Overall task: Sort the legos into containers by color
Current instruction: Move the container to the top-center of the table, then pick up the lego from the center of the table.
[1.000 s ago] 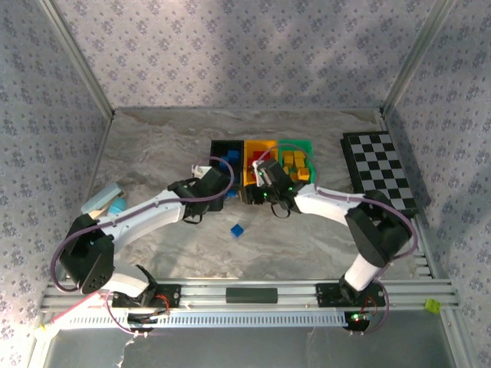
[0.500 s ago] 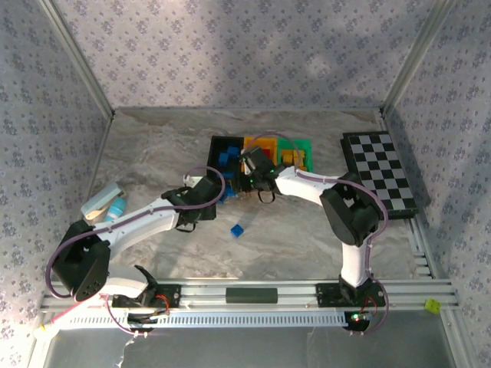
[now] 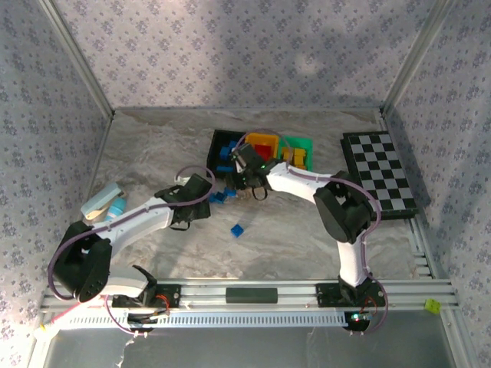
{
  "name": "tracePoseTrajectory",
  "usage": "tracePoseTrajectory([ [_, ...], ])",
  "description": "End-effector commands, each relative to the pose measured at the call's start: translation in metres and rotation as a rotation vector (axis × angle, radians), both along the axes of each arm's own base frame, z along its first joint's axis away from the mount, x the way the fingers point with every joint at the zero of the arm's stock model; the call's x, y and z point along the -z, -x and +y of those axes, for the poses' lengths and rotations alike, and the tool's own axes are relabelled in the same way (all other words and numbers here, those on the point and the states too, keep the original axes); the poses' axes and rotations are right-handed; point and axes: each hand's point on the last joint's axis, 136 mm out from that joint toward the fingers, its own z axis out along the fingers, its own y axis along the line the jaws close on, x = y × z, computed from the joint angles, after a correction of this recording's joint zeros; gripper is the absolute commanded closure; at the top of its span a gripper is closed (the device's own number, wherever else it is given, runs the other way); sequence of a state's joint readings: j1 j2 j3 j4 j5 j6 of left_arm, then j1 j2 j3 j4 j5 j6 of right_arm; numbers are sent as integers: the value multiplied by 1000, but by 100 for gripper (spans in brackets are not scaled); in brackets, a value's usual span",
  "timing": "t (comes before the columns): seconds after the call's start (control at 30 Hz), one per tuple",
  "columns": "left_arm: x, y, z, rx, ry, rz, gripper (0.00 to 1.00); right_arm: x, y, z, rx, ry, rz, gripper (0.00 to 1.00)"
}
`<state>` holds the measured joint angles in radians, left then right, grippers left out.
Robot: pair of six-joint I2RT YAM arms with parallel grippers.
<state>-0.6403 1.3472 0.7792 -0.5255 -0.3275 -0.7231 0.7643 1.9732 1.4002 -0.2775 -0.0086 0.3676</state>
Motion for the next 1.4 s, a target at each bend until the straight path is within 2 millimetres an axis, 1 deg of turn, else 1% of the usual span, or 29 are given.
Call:
tracePoseTrajectory([
  [0.0, -8, -8, -3, -4, 88, -33, 25, -4, 18, 6, -32, 73, -6, 45],
  [0.1, -12, -9, 2, -17, 120, -52, 25, 7, 17, 5, 25, 90, 15, 42],
  [0.17, -15, -8, 5, -20, 130, -61, 24, 9, 14, 7, 60, 81, 17, 41],
  [0.3, -14, 0, 12, -27, 135, -64, 24, 10, 5, 11, 140, 81, 9, 40],
  [0.43, -10, 9, 19, -44, 149, -71, 24, 20, -3, 13, 218, 84, 25, 39],
  [0.5, -10, 13, 21, -45, 160, -79, 24, 24, -6, 10, 252, 102, 27, 39],
  [0.6, -10, 16, 24, -41, 167, -86, 24, 28, -9, 9, 317, 86, 37, 40],
  [0.67, -10, 19, 28, -45, 163, -90, 24, 29, -9, 9, 349, 88, 33, 40],
  [0.8, -9, 20, 28, -38, 185, -99, 24, 35, -8, 11, 405, 103, 20, 40],
  [0.93, -10, 22, 29, -29, 190, -103, 24, 47, -6, 24, 416, 92, 40, 40],
  [1.0, -11, 23, 31, -26, 184, -103, 24, 52, -5, 26, 412, 99, 51, 41],
  [1.07, -12, 25, 33, -27, 179, -107, 24, 56, -3, 25, 411, 116, 58, 44],
  [1.1, -12, 25, 34, -28, 179, -110, 24, 57, -2, 23, 409, 123, 56, 47],
  [1.2, -11, 28, 39, -39, 177, -115, 24, 58, 4, 17, 400, 122, 50, 63],
  [1.27, -10, 28, 42, -54, 189, -121, 24, 51, 8, 15, 389, 127, 26, 71],
  [1.37, -9, 26, 39, -51, 218, -124, 24, 32, 12, 15, 369, 141, -30, 73],
])
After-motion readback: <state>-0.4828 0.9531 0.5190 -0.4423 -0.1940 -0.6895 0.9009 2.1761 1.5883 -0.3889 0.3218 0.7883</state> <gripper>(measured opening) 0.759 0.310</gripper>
